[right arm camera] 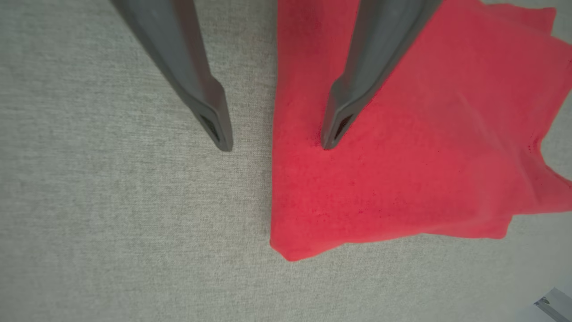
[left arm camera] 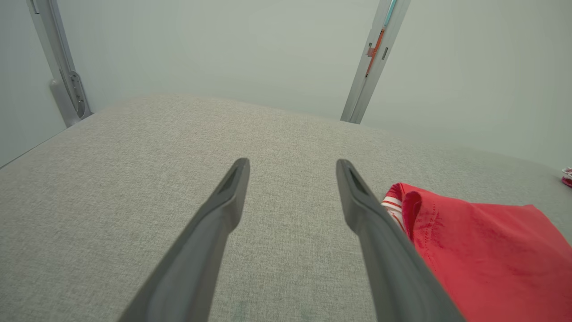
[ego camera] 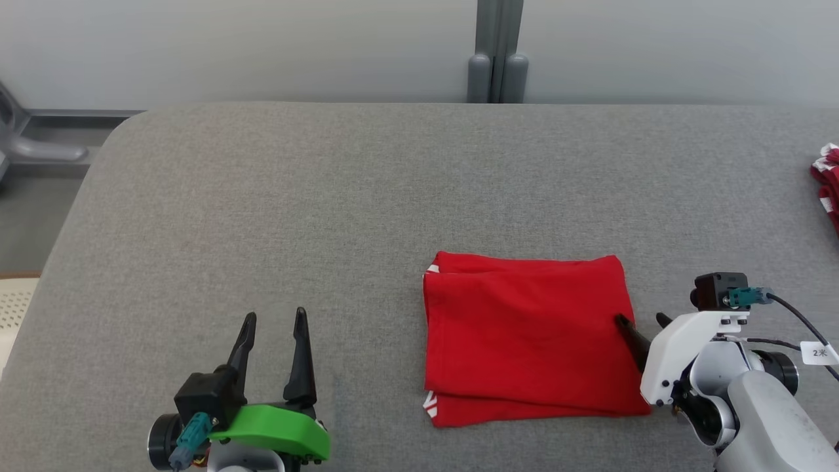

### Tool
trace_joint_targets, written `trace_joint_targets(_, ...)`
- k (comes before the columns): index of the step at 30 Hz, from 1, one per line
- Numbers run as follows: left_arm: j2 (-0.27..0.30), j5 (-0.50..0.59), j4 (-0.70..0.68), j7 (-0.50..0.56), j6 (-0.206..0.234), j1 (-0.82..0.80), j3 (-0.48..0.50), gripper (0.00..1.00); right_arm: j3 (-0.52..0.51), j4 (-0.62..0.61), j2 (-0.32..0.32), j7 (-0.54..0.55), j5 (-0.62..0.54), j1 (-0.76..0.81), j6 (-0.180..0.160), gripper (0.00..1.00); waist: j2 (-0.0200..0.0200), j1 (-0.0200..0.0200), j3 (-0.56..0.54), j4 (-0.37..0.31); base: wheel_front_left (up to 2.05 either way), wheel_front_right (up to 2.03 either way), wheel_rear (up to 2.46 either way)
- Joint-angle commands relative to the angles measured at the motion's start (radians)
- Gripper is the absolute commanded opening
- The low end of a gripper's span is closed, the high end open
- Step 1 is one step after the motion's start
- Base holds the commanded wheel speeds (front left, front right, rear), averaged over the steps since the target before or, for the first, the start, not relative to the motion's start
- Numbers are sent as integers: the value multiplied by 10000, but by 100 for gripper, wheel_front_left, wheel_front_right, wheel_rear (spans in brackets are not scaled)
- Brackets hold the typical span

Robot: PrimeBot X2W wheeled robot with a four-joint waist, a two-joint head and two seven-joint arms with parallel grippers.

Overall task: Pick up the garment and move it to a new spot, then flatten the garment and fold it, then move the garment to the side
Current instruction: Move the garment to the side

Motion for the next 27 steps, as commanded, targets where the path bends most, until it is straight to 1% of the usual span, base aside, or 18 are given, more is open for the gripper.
trace_joint_targets(1, 12, 30, -43, 1, 13, -185, -20, 100, 33, 199, -59, 9, 64, -200, -3, 100, 0, 0, 308, 344, 0, 0, 0)
trace_joint_targets(5, 13, 10, -61, 1, 41, -217, 25, 100, 291, 823, -51, 21, 226, -457, -3, 100, 0, 0, 467, 542, 0, 0, 0)
trace_joint_targets(6, 13, 10, -67, 1, 43, -226, 39, 100, 367, 942, -65, -31, 259, -534, -3, 87, 0, 0, 496, 561, 0, 0, 0)
trace_joint_targets(7, 11, 10, -75, 1, 44, -235, 50, 100, 432, 1030, -78, -73, 284, -589, -3, 62, 0, 0, 517, 566, 0, 0, 0)
trace_joint_targets(8, 11, 10, -86, 1, 51, -243, 73, 100, 536, 1128, -74, -97, 298, -646, -3, 27, 0, 0, 537, 561, 0, 0, 0)
trace_joint_targets(9, 12, 14, -98, 1, 60, -241, 98, 100, 618, 1197, -75, -129, 312, -698, -3, 11, 0, 0, 552, 540, 0, 0, 0)
trace_joint_targets(10, 10, 35, -106, 1, 74, -234, 111, 100, 713, 1265, -101, -228, 251, -780, -3, 0, 0, 0, 573, 493, 0, 0, 0)
trace_joint_targets(14, 12, 59, -153, 1, 40, -278, 114, 100, 775, 1462, -158, -652, 227, -1176, -10, 0, 0, 0, 626, 145, 0, 0, 0)
trace_joint_targets(18, 11, 88, -190, 1, 12, -335, 68, 100, 774, 1603, -290, -1035, 121, -1544, -10, 0, 0, 0, 692, -509, 0, 0, 0)
trace_joint_targets(22, 13, 97, -263, 1, 28, -371, -22, 100, 724, 1648, -504, -1268, 86, -1883, -10, 0, 0, 0, 804, -1462, 0, 0, 0)
trace_joint_targets(27, 14, 216, -345, 1, -46, -604, -174, 100, 518, 1411, -931, -1377, 66, -2235, -10, 0, 0, 0, 1202, -2874, 0, 0, 0)
